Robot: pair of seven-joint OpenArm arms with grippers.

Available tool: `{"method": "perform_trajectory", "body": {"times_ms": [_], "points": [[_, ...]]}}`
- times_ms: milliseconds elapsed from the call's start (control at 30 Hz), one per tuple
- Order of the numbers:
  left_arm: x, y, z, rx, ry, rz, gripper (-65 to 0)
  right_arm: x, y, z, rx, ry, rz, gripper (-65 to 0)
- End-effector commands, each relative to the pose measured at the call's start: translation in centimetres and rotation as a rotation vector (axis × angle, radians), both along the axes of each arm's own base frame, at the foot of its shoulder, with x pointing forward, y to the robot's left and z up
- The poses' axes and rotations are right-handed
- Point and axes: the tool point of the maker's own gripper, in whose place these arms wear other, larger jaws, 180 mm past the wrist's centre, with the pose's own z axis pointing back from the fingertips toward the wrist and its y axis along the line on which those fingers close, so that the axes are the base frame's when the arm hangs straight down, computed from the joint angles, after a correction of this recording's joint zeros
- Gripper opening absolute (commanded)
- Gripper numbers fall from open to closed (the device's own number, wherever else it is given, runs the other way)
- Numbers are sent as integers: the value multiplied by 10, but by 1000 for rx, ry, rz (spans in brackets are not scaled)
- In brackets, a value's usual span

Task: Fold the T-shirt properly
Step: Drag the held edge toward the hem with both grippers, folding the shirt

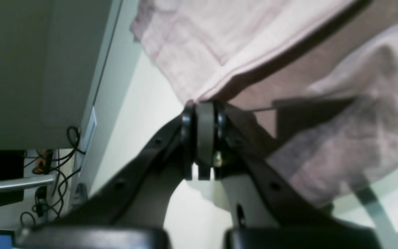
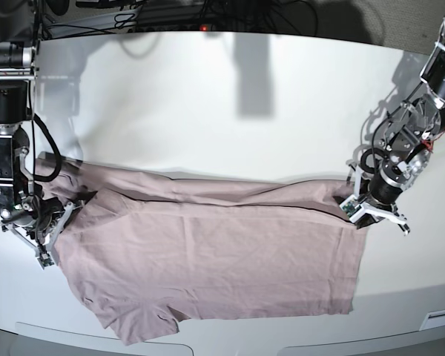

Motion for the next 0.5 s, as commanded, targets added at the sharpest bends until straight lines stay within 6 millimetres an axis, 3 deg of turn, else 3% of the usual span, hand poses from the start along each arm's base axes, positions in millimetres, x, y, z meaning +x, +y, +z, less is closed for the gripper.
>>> {"method": "perform_trajectory", "body": {"times_ms": [0, 300, 467], "points": [[16, 4, 24, 3, -75, -3, -650, 12, -9, 23, -20, -57, -4, -650], [37, 6, 28, 0, -81, 34, -650, 11, -10, 22, -22, -48, -8, -650], [38, 0, 25, -12, -74, 35, -650, 11, -10, 22, -22, -48, -8, -650]]}}
